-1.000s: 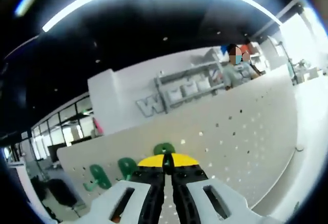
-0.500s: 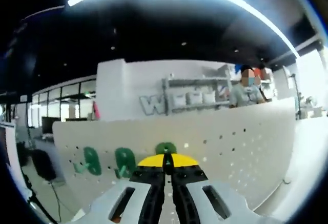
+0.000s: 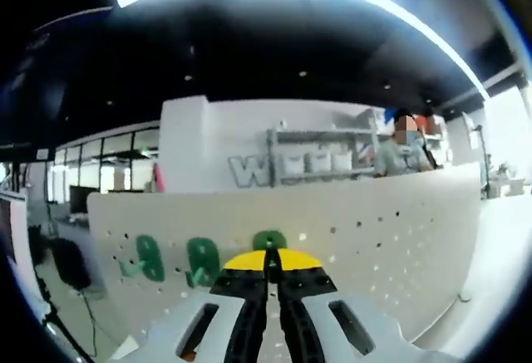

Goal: Insert the hook assembly into the mounting plate slot until the hook locks in place.

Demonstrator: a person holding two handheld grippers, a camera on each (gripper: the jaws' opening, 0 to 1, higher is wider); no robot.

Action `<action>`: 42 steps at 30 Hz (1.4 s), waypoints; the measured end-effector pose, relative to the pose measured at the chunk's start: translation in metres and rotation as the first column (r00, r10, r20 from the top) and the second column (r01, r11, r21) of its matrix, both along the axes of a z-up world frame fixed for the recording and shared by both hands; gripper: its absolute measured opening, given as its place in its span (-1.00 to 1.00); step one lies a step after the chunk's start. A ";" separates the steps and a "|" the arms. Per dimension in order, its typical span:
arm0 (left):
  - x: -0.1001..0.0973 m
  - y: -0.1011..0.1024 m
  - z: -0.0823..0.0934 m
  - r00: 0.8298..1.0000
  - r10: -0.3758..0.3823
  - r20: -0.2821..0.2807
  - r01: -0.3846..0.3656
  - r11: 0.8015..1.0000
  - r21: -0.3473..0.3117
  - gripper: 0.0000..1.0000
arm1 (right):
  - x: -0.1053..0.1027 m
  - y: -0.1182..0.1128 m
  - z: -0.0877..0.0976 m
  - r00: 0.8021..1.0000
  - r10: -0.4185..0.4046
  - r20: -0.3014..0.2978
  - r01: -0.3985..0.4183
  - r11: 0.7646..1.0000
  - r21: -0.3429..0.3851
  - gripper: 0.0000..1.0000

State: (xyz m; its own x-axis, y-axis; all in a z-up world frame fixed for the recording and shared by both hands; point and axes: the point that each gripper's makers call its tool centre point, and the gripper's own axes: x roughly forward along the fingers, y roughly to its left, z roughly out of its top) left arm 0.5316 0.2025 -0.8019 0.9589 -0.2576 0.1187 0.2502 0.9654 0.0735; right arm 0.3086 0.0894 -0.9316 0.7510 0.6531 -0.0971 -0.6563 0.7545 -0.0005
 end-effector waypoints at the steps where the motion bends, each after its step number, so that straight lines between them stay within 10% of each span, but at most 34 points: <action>1: 0.000 0.000 0.000 1.000 0.001 0.001 -0.001 1.000 0.006 -0.95 | 0.000 0.000 0.000 1.000 0.001 -0.001 -0.001 1.000 -0.001 -0.16; 42: -0.011 0.003 0.005 1.000 0.004 0.019 -0.005 0.999 0.041 -0.96 | -0.004 0.005 -0.001 1.000 0.021 -0.005 -0.021 1.000 -0.002 -0.17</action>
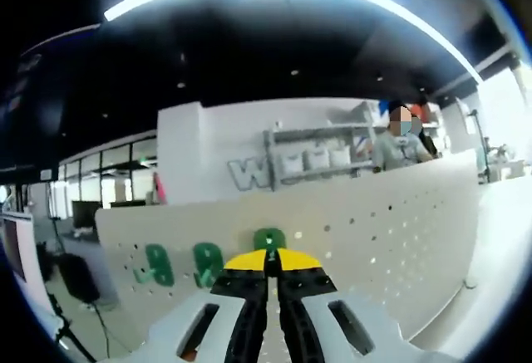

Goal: Insert the hook assembly into the mounting plate slot until the hook locks in place.

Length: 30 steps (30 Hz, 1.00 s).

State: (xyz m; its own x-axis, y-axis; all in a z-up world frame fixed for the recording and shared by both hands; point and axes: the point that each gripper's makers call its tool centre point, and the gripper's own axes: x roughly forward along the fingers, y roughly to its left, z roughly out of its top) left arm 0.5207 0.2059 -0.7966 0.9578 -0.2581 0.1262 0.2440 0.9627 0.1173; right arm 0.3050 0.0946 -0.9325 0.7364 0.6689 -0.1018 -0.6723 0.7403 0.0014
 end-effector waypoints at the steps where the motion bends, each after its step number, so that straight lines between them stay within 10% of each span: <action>1: 0.000 0.000 0.000 1.000 0.000 0.000 0.000 1.000 0.000 -0.96 | 0.000 0.000 0.000 1.000 0.001 0.000 -0.001 1.000 0.000 -0.17; 30: 0.008 -0.003 -0.007 1.000 0.012 0.001 -0.012 0.998 0.056 -0.96 | 0.001 -0.003 -0.001 1.000 -0.007 -0.003 0.007 1.000 0.004 -0.17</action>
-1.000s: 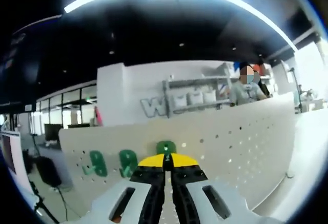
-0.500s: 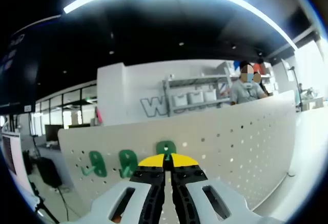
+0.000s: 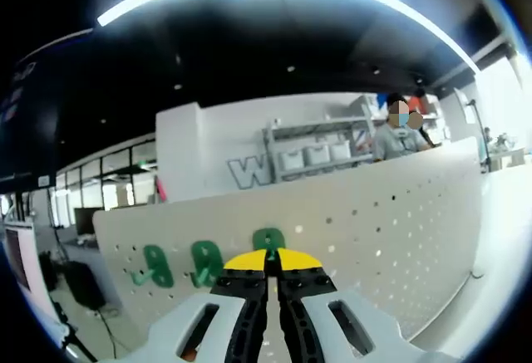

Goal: Insert the hook assembly into the mounting plate slot until the hook locks in place.

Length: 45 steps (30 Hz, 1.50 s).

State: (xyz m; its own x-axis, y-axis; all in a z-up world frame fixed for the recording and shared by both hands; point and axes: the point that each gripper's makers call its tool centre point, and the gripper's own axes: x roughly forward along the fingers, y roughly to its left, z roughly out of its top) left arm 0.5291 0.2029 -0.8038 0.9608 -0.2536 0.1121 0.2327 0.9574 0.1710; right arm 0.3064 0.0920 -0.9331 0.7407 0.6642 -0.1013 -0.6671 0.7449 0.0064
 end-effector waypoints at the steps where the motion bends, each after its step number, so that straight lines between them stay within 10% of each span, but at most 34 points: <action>1: 0.000 0.000 0.000 1.000 0.001 -0.002 -0.001 1.000 0.000 -0.96 | 0.000 0.000 0.000 1.000 0.000 0.000 0.000 1.000 0.000 -0.17; 45: -0.011 -0.005 -0.003 0.999 -0.046 -0.008 0.046 0.999 0.018 -0.54 | -0.001 0.001 0.002 1.000 0.003 0.005 -0.003 1.000 0.000 -0.17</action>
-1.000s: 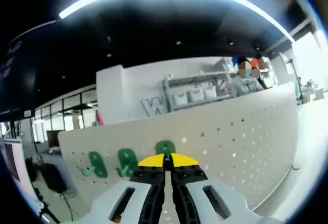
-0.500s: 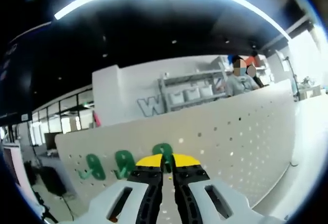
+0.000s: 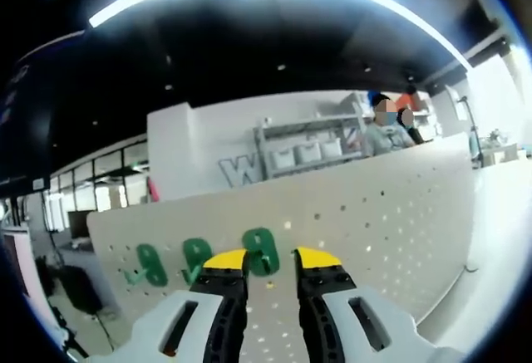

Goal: Insert the hook assembly into the mounting plate slot until the hook locks in place.

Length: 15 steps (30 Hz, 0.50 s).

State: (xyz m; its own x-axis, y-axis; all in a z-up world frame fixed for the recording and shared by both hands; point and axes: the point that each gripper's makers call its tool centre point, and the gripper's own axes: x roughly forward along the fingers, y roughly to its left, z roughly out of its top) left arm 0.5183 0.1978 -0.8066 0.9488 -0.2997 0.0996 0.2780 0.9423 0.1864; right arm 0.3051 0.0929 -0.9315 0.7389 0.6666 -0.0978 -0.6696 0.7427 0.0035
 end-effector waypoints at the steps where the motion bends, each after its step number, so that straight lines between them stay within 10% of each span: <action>1: 0.000 0.000 0.000 1.000 -0.003 0.001 0.003 1.000 0.000 -0.53 | 0.000 0.000 0.000 1.000 0.001 0.000 -0.001 1.000 0.000 -0.17; 15: -0.015 -0.005 0.001 0.998 -0.051 0.029 0.050 0.999 0.007 -0.22 | 0.000 0.002 -0.001 1.000 0.009 -0.001 -0.009 1.000 -0.003 -0.17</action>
